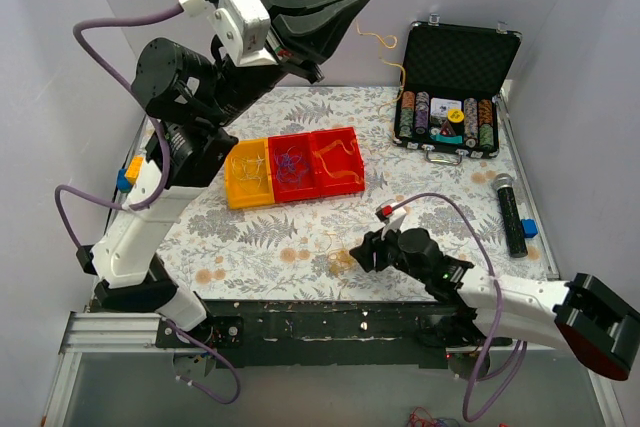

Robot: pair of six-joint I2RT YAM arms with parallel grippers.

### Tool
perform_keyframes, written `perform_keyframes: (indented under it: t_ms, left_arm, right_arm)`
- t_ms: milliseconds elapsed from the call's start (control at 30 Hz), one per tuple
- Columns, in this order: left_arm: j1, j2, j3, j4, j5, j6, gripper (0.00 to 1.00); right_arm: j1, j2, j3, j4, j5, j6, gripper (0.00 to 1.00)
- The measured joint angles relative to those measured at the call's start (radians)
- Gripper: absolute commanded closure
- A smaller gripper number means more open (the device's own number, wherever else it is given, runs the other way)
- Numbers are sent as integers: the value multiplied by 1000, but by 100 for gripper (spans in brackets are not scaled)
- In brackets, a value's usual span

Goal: Untangle the cables

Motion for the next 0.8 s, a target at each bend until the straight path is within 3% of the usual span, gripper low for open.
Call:
perform_keyframes:
  t_ms: [333,667,800]
  left_arm:
    - [0,-100,-261,95,-51,64,100]
    - [1,-123,-673,204,-283,145,100]
    - [18,-108,-768,238,-327,153,100]
  right_arm:
    - [0,-184,1,-96,53,-8,46]
    - [0,-315,1,-161,126,-4,47]
    - [0,-352,-6,-183,149,3,47]
